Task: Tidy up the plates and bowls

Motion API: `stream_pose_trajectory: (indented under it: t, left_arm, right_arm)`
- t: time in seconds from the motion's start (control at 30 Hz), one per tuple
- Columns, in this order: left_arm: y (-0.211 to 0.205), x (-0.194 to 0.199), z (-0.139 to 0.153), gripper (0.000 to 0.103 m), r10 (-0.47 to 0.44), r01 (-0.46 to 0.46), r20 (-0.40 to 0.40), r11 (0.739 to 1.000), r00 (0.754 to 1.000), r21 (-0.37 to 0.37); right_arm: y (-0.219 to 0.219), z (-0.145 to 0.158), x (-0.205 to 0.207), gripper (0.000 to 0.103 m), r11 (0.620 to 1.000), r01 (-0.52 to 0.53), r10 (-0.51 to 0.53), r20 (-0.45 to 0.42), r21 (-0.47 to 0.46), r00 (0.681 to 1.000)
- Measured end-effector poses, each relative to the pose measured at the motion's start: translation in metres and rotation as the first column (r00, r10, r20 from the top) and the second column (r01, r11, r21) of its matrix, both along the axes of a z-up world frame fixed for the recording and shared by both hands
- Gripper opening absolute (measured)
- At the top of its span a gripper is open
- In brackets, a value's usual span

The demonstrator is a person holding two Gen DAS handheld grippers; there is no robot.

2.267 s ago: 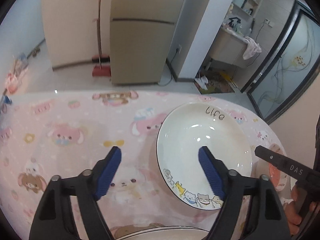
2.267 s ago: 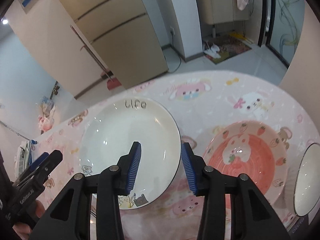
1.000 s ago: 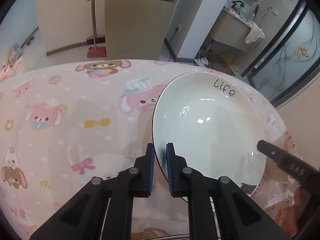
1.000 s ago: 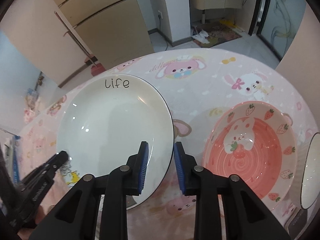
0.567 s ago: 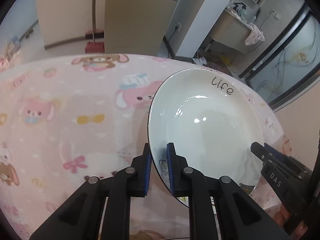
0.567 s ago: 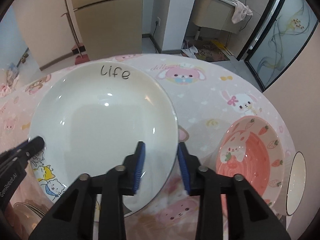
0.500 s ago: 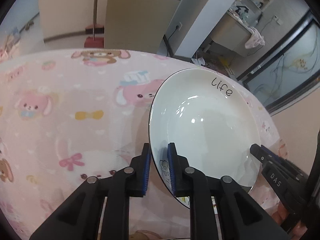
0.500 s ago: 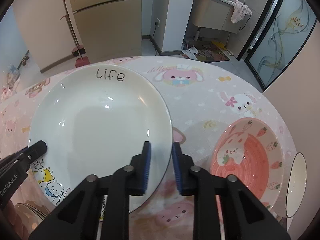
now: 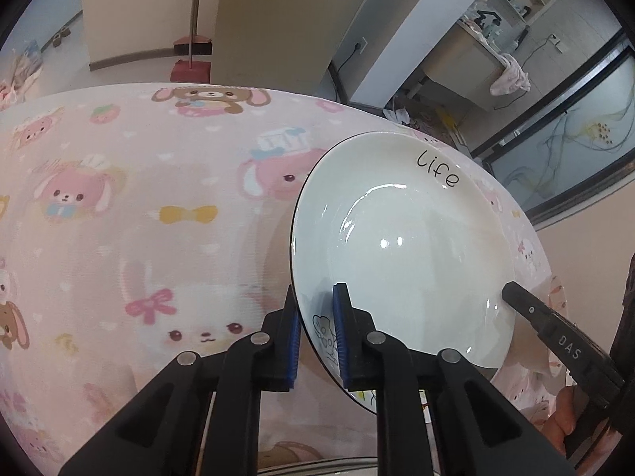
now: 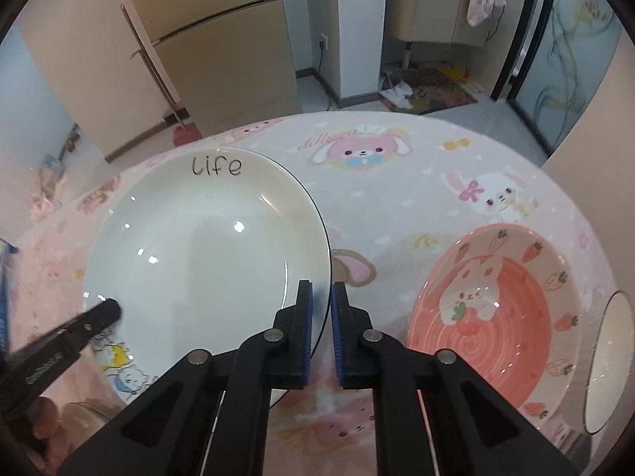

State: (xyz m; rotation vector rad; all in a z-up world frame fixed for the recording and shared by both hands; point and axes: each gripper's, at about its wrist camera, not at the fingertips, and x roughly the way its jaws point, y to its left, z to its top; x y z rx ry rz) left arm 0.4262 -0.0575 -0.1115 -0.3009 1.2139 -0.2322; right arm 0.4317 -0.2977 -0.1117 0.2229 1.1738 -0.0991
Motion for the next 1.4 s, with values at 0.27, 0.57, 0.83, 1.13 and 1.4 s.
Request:
stream_pose_trajectory:
  t: [0.27,0.57,0.83,1.13,1.4]
  left_arm:
    - [0.025,-0.001,0.025,0.015,0.045,-0.047,0.056,0.998,0.997,0.033]
    - [0.047,0.009,0.004,0.014,0.087,-0.087,0.001,0.996,0.996,0.014]
    - [0.047,0.01,-0.004,0.015,0.083,-0.082,-0.011,0.997,0.997,0.011]
    - [0.048,0.014,-0.008,0.015,0.072,-0.073,-0.03,0.997,0.997,-0.034]
    - [0.045,0.015,-0.008,0.017,0.066,-0.067,-0.032,0.997,0.997,-0.026]
  right_arm:
    - [0.013,0.009,-0.003,0.009,0.994,-0.029,0.027,0.024,0.106,0.999]
    - [0.022,-0.013,0.003,0.009,0.978,-0.01,0.023,-0.059,0.208,0.998]
    - [0.013,-0.029,0.006,0.01,0.943,0.033,-0.006,-0.081,0.332,0.997]
    - [-0.002,-0.045,0.007,0.009,0.879,0.08,-0.033,-0.108,0.47,0.994]
    - [0.0,-0.044,0.006,0.009,0.861,0.064,0.007,-0.137,0.505,0.991]
